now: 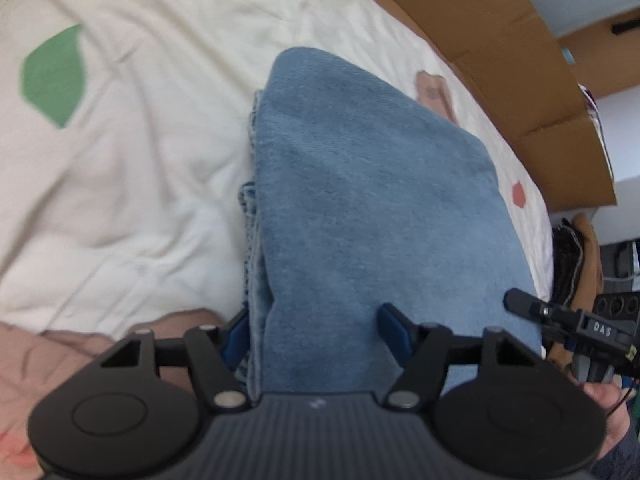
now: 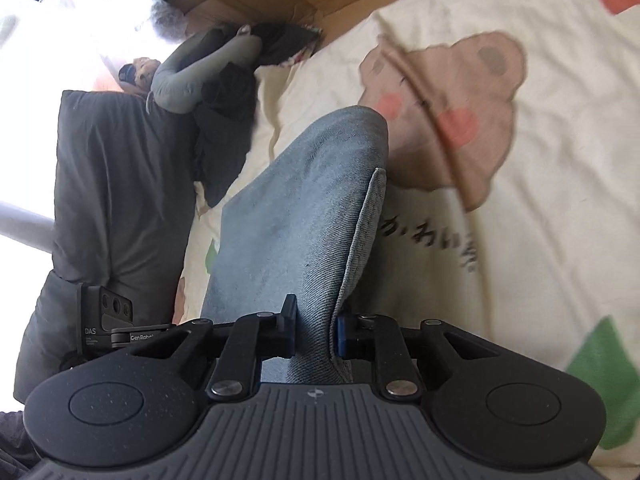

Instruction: Fold clothes

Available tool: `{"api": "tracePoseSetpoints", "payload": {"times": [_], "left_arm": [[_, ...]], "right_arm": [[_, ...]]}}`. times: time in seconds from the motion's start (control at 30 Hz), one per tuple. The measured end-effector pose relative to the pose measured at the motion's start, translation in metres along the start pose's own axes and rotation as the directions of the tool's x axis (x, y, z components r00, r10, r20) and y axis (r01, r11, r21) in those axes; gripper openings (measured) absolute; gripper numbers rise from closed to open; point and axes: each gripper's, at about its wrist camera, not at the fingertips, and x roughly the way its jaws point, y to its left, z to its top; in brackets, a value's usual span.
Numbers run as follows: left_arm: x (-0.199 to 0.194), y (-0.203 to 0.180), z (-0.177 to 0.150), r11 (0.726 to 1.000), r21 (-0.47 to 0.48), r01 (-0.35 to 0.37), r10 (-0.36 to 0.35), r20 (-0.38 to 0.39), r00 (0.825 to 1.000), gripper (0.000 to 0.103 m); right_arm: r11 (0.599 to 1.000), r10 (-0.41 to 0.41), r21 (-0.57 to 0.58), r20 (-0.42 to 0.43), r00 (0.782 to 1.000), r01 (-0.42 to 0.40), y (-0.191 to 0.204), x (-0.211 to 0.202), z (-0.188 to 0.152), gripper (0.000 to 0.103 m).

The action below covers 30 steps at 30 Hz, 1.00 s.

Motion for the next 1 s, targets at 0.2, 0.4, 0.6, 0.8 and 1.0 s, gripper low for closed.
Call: {"api": "tracePoseSetpoints", "payload": {"times": [0.2, 0.4, 0.6, 0.8, 1.0], "left_arm": [[0.025, -0.038, 0.009, 0.997, 0.059, 0.039, -0.037, -0.025, 0.999, 0.070], [0.046, -0.073, 0.014, 0.990, 0.123, 0.073, -0.068, -0.045, 0.997, 0.069], [0.061, -0.099, 0.016, 0.979, 0.176, 0.098, -0.088, -0.065, 0.994, 0.068], [0.063, -0.108, 0.014, 0.975, 0.206, 0.088, -0.071, -0.088, 0.994, 0.066], [0.063, -0.103, 0.012, 0.982, 0.154, 0.110, -0.096, -0.095, 0.991, 0.066]], "right_arm": [[0.999, -0.037, 0.008, 0.062, 0.997, 0.037, -0.016, -0.034, 0.007, 0.017], [0.997, -0.076, 0.030, 0.127, 0.989, 0.073, -0.036, -0.065, 0.021, 0.018], [0.993, -0.104, 0.067, 0.164, 0.981, 0.094, -0.063, -0.085, 0.027, 0.018], [0.979, -0.147, 0.160, 0.126, 0.981, 0.127, -0.098, -0.082, 0.016, 0.032], [0.975, -0.147, 0.182, 0.092, 0.985, 0.129, -0.107, -0.091, -0.005, 0.039]]}}
